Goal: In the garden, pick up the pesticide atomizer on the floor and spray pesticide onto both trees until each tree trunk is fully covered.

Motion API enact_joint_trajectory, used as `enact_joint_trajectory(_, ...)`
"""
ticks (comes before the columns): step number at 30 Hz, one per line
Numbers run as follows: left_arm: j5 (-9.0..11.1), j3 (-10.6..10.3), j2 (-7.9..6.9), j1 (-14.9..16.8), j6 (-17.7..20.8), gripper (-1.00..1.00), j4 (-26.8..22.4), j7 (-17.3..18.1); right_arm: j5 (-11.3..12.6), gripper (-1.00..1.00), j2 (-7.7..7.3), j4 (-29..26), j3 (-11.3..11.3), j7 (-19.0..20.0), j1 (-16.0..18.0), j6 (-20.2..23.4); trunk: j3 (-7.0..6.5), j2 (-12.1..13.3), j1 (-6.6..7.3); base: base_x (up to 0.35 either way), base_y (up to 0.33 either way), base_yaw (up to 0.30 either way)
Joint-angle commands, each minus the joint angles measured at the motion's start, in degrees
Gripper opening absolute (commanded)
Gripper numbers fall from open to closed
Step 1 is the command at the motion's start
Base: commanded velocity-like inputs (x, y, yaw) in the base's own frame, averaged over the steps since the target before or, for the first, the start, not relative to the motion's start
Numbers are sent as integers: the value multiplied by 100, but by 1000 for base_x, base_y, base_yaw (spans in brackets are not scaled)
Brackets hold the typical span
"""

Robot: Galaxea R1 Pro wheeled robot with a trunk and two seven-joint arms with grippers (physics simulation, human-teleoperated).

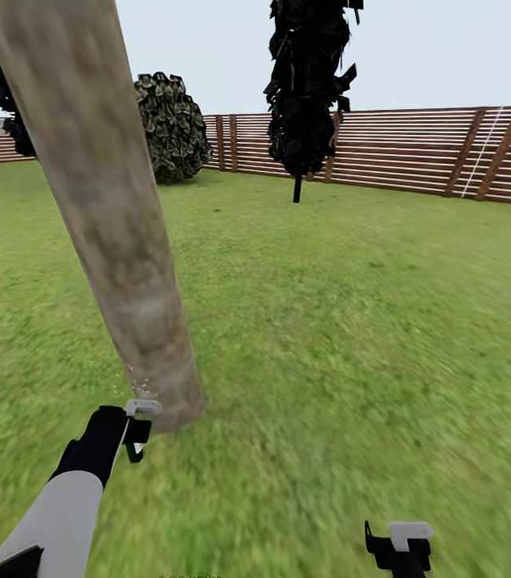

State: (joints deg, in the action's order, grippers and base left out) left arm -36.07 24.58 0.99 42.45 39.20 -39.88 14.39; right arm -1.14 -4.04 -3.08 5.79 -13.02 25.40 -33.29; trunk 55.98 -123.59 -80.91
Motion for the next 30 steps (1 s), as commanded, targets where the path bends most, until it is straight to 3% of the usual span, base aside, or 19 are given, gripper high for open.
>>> enact_joint_trajectory(1,-2,2,-7,0,0,-100,-10,3,0,100,0,0,1,1,0,0,0,0,0,1,-10,267)
enact_joint_trajectory(10,-6,-1,-40,-14,31,-100,81,-1,0,100,0,0,1,9,0,5,0,0,0,0,-1,131)
enact_joint_trajectory(16,-18,1,-181,-401,-4,-100,418,-100,0,100,0,0,1,10,0,5,0,0,0,0,0,1)
enact_joint_trajectory(30,3,30,-82,-413,-8,-100,-58,-188,0,100,0,0,-1,-7,0,7,0,0,0,117,-116,0)
